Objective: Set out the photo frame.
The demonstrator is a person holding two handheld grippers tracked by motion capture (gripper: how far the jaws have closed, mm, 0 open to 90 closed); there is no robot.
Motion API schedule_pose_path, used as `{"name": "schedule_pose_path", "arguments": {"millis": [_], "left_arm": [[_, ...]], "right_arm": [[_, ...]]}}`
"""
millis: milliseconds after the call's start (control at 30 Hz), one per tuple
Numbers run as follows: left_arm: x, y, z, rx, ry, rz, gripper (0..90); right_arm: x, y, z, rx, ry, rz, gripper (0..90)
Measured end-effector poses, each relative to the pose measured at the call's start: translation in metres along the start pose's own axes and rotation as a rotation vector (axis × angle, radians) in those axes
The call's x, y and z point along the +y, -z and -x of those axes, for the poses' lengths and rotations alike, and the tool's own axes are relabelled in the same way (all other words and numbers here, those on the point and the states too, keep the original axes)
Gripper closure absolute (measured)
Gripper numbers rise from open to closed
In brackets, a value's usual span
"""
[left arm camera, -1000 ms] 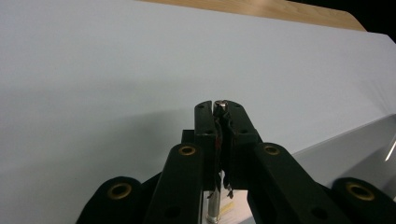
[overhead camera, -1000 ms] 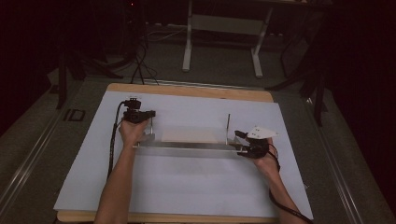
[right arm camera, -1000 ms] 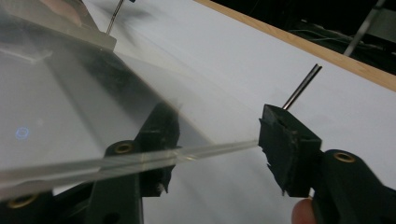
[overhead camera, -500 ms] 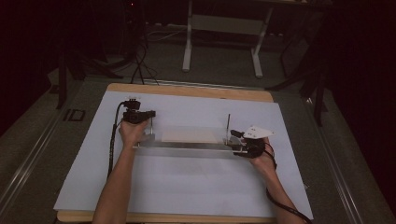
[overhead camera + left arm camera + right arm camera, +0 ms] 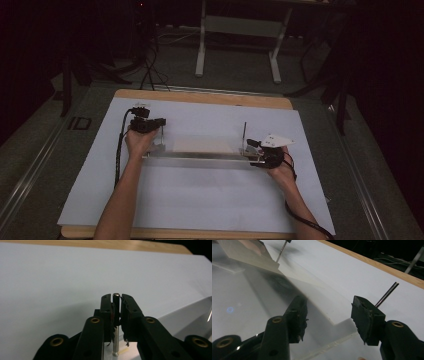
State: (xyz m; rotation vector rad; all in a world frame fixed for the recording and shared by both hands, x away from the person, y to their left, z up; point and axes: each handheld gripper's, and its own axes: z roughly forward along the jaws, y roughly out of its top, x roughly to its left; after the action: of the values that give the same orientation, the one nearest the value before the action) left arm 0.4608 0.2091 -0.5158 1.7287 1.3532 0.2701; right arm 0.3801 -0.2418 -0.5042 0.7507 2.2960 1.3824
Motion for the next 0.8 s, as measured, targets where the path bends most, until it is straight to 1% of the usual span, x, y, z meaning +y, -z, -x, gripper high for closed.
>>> {"name": "schedule_pose_path", "arguments": {"millis": [133,333,433,500,667,800], "left_arm": [[-0.006,0.012,-0.002,-0.050,-0.024,0.053,72.9],[-0.015,0.030,-0.005,-0.058,-0.065,0.089,68.4],[-0.021,0.042,-0.005,-0.077,-0.065,0.130,67.0],[-0.025,0.049,-0.004,-0.077,-0.082,0.145,65.8],[-0.032,0.061,0.000,-0.066,-0.116,0.160,63.4],[-0.036,0.068,0.002,-0.071,-0.152,0.155,61.4]], "right_arm": [[0.001,0.000,0.000,0.002,-0.004,-0.001,44.7],[0.003,0.000,0.002,0.005,-0.013,-0.009,44.7],[0.004,0.000,0.002,0.004,-0.018,-0.012,44.7],[0.005,0.000,0.003,0.005,-0.020,-0.012,44.7],[0.006,0.000,0.004,0.004,-0.027,-0.010,44.7],[0.007,0.000,0.004,0.004,-0.031,-0.010,44.8]]}}
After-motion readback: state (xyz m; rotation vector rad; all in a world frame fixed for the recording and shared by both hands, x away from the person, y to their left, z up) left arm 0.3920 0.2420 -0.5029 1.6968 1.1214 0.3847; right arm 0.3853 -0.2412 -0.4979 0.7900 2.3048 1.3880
